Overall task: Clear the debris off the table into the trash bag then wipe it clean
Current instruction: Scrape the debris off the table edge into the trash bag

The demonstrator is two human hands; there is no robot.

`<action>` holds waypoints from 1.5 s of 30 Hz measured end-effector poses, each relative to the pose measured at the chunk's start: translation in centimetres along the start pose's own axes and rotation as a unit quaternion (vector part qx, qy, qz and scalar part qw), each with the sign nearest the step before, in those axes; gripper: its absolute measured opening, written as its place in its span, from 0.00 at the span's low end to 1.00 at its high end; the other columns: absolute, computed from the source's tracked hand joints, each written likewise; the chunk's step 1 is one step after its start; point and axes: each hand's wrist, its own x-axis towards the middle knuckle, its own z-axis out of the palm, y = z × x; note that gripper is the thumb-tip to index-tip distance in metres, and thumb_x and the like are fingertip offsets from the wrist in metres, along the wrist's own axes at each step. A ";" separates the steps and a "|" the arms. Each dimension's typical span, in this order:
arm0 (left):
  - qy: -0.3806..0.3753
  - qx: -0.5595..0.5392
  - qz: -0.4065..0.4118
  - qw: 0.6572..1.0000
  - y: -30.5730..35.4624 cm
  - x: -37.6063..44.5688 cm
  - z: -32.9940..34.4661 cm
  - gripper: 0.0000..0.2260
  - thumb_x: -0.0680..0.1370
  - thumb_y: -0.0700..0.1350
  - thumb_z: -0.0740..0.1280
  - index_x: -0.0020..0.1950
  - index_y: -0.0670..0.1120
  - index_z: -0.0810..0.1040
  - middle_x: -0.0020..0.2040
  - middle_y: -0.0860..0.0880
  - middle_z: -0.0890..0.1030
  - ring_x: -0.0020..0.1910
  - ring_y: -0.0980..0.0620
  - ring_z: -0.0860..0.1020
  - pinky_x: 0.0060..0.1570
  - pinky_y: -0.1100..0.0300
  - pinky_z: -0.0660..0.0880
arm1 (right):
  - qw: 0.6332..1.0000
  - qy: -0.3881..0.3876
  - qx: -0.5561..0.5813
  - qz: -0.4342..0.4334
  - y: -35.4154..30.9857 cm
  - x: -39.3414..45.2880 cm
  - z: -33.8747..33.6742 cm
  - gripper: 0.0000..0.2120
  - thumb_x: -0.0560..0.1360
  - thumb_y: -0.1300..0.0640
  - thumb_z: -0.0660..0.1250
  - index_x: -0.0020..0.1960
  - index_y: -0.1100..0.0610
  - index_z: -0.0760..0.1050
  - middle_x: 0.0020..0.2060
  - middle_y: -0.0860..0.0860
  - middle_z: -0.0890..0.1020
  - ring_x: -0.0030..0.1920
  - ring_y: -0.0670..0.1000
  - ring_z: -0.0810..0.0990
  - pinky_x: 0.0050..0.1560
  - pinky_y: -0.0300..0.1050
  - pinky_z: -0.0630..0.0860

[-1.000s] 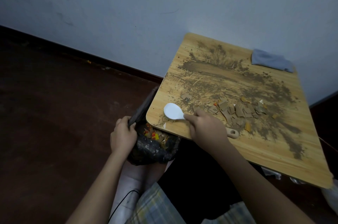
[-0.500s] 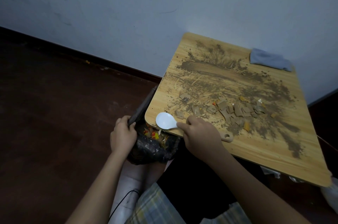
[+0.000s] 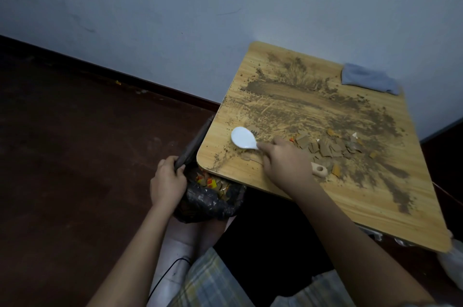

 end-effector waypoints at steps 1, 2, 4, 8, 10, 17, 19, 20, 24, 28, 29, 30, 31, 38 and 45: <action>0.000 0.000 0.000 1.000 0.0 0.0 0.0 0.09 0.79 0.43 0.62 0.58 0.47 0.75 0.55 0.46 0.75 0.52 0.40 0.76 0.48 0.51 0.68 | 1.000 -0.002 0.000 0.013 0.3 0.6 0.0 0.15 0.79 0.55 0.58 0.64 0.48 0.75 0.49 0.52 0.76 0.48 0.56 0.77 0.34 0.43 0.63; 0.000 -0.001 0.001 1.000 0.0 0.0 0.0 0.09 0.79 0.43 0.62 0.58 0.47 0.75 0.54 0.46 0.75 0.53 0.40 0.76 0.48 0.51 0.68 | 1.000 -0.003 0.005 0.027 0.6 1.2 -0.1 0.15 0.79 0.55 0.58 0.64 0.48 0.75 0.48 0.52 0.75 0.47 0.56 0.77 0.35 0.43 0.64; 0.000 -0.001 0.002 1.000 0.1 0.0 0.0 0.09 0.79 0.43 0.62 0.58 0.47 0.75 0.55 0.46 0.75 0.53 0.40 0.76 0.48 0.51 0.68 | 0.998 0.001 0.023 0.058 1.1 2.3 -0.2 0.15 0.79 0.55 0.59 0.64 0.49 0.76 0.49 0.54 0.76 0.48 0.57 0.77 0.37 0.44 0.65; -0.002 -0.002 0.002 1.000 0.0 0.0 -0.1 0.09 0.79 0.43 0.62 0.59 0.47 0.75 0.54 0.46 0.75 0.53 0.41 0.76 0.49 0.51 0.68 | 0.994 -0.001 0.024 0.102 1.8 4.2 -0.5 0.14 0.79 0.58 0.60 0.62 0.53 0.77 0.51 0.56 0.76 0.51 0.59 0.77 0.39 0.45 0.66; -0.001 0.001 -0.001 1.000 -0.1 0.0 -0.1 0.09 0.79 0.43 0.62 0.59 0.47 0.75 0.55 0.46 0.75 0.53 0.40 0.76 0.49 0.51 0.68 | 0.994 -0.014 0.006 0.109 1.8 4.7 -0.6 0.13 0.79 0.58 0.60 0.61 0.54 0.77 0.53 0.57 0.76 0.51 0.59 0.77 0.39 0.45 0.66; 0.004 -0.001 0.000 1.000 -0.3 0.2 0.1 0.09 0.80 0.43 0.62 0.58 0.47 0.75 0.55 0.47 0.75 0.52 0.41 0.77 0.48 0.51 0.68 | 0.999 -0.033 0.002 -0.003 1.4 2.9 -0.9 0.14 0.78 0.55 0.58 0.60 0.48 0.78 0.49 0.52 0.76 0.48 0.57 0.78 0.37 0.44 0.64; 0.004 -0.001 0.000 1.000 -0.5 0.3 0.3 0.09 0.79 0.43 0.62 0.58 0.47 0.75 0.54 0.47 0.75 0.52 0.41 0.76 0.48 0.51 0.68 | 0.999 -0.030 0.039 0.000 1.7 2.2 -1.0 0.16 0.79 0.55 0.59 0.63 0.45 0.77 0.50 0.51 0.77 0.49 0.56 0.78 0.38 0.44 0.65; 0.004 0.001 0.000 1.000 -0.6 0.3 0.3 0.09 0.79 0.43 0.62 0.58 0.48 0.75 0.54 0.47 0.75 0.52 0.40 0.76 0.47 0.51 0.67 | 0.998 -0.019 0.047 0.020 2.0 2.0 -1.1 0.16 0.79 0.54 0.59 0.64 0.46 0.77 0.51 0.52 0.77 0.50 0.56 0.78 0.38 0.44 0.66; 0.003 0.002 -0.002 1.000 -0.6 0.4 0.6 0.08 0.79 0.43 0.62 0.58 0.48 0.75 0.54 0.46 0.76 0.52 0.40 0.76 0.45 0.53 0.65 | 0.992 0.008 0.028 0.124 3.7 1.4 -1.4 0.15 0.77 0.57 0.60 0.60 0.49 0.78 0.52 0.55 0.78 0.51 0.59 0.78 0.40 0.46 0.68; 0.002 0.004 -0.003 1.000 -0.6 0.6 0.8 0.09 0.79 0.43 0.62 0.59 0.48 0.75 0.55 0.46 0.75 0.52 0.40 0.76 0.45 0.54 0.64 | 0.990 -0.007 -0.017 0.139 4.2 0.4 -1.2 0.13 0.77 0.57 0.59 0.57 0.50 0.79 0.50 0.55 0.76 0.49 0.59 0.78 0.39 0.44 0.63; 0.002 0.003 -0.004 1.000 -0.6 0.6 0.8 0.09 0.79 0.43 0.62 0.59 0.48 0.75 0.55 0.46 0.75 0.52 0.40 0.76 0.45 0.54 0.64 | 0.991 -0.014 -0.014 0.134 4.1 0.2 -1.0 0.13 0.77 0.56 0.59 0.57 0.50 0.79 0.49 0.55 0.76 0.49 0.59 0.78 0.39 0.44 0.64; 0.000 0.002 -0.005 1.000 -0.6 0.5 0.8 0.09 0.79 0.43 0.62 0.59 0.48 0.75 0.55 0.46 0.75 0.52 0.40 0.76 0.45 0.54 0.64 | 0.991 -0.020 -0.011 0.129 3.8 0.0 -0.9 0.12 0.78 0.56 0.59 0.57 0.49 0.79 0.48 0.54 0.75 0.48 0.59 0.77 0.39 0.44 0.65; -0.002 0.002 -0.005 1.000 -0.5 0.5 0.9 0.09 0.80 0.43 0.62 0.59 0.48 0.75 0.55 0.46 0.75 0.52 0.40 0.76 0.45 0.54 0.64 | 0.993 -0.024 -0.007 0.119 3.4 -0.2 -0.7 0.12 0.78 0.56 0.59 0.57 0.49 0.78 0.48 0.53 0.75 0.48 0.58 0.78 0.38 0.44 0.65; -0.001 0.006 -0.007 1.000 -0.4 0.3 0.6 0.09 0.79 0.43 0.62 0.59 0.47 0.75 0.55 0.46 0.75 0.53 0.39 0.76 0.48 0.51 0.68 | 0.996 -0.006 0.065 0.058 1.3 0.1 -0.4 0.17 0.79 0.56 0.58 0.64 0.46 0.76 0.48 0.51 0.75 0.48 0.55 0.77 0.32 0.43 0.61; 0.004 0.007 0.002 1.000 -0.3 0.3 0.5 0.09 0.79 0.43 0.62 0.58 0.47 0.75 0.54 0.46 0.75 0.52 0.40 0.76 0.47 0.52 0.67 | 0.999 -0.009 0.014 0.045 0.0 2.6 -0.7 0.15 0.78 0.59 0.58 0.61 0.50 0.77 0.49 0.54 0.75 0.50 0.58 0.77 0.38 0.44 0.64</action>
